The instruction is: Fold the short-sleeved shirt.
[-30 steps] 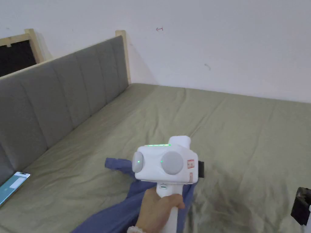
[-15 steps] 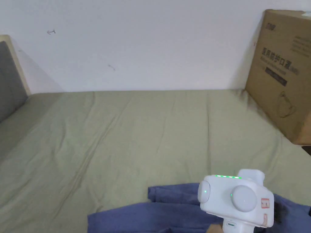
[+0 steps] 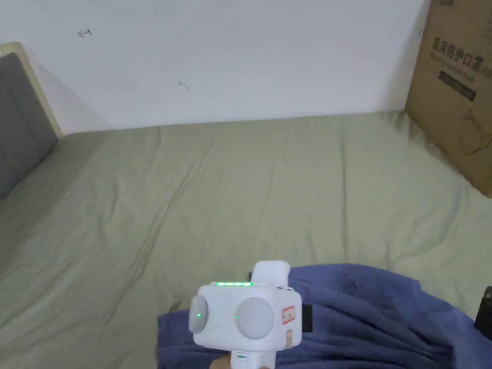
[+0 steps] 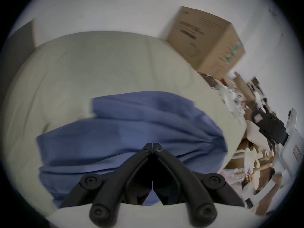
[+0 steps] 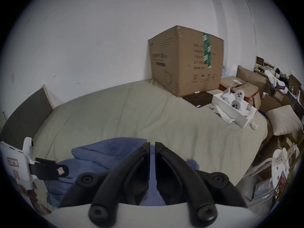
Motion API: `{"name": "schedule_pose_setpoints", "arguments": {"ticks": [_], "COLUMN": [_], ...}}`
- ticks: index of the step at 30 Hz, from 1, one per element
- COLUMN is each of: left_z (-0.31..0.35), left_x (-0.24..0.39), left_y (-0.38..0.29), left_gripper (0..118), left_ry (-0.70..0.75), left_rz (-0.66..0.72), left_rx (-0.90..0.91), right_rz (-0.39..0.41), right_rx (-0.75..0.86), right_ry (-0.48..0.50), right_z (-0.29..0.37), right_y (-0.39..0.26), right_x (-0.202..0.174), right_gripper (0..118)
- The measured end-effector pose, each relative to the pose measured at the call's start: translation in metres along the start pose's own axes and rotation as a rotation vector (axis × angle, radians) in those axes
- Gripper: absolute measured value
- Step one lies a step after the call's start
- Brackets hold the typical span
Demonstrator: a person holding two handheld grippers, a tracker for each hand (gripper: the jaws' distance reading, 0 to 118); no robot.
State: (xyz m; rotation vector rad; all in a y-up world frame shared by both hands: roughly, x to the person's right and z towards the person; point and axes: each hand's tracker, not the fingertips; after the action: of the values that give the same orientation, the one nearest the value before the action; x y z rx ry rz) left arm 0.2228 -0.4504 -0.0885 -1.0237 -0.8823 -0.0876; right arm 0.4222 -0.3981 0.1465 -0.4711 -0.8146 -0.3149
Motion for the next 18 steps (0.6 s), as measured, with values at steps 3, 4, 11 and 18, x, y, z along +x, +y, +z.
{"name": "schedule_pose_setpoints", "arguments": {"ticks": [3, 4, 11, 18], "left_z": [0.011, 0.015, -0.014, -0.046], "left_x": [-0.060, -0.079, -0.191, -0.189], "left_y": [-0.003, 0.000, 0.036, 0.028], "left_gripper": [0, 0, 111, 33], "left_ry": [0.144, 0.173, 0.378, 0.400], "left_rz": [0.051, 0.090, 0.173, 0.091], "left_rx": [0.005, 0.022, -0.087, -0.156], "right_rz": [0.034, 0.041, 0.055, 0.067], "right_rx": [-0.025, -0.029, -0.072, -0.115], "right_ry": [0.032, 0.039, 0.059, 0.046], "right_z": [-0.008, -0.011, -0.035, -0.054], "right_y": [-0.005, -0.006, -0.009, -0.015], "right_x": [-0.013, -0.017, -0.026, -0.022], "right_gripper": [8, 8, 8, 8]}}
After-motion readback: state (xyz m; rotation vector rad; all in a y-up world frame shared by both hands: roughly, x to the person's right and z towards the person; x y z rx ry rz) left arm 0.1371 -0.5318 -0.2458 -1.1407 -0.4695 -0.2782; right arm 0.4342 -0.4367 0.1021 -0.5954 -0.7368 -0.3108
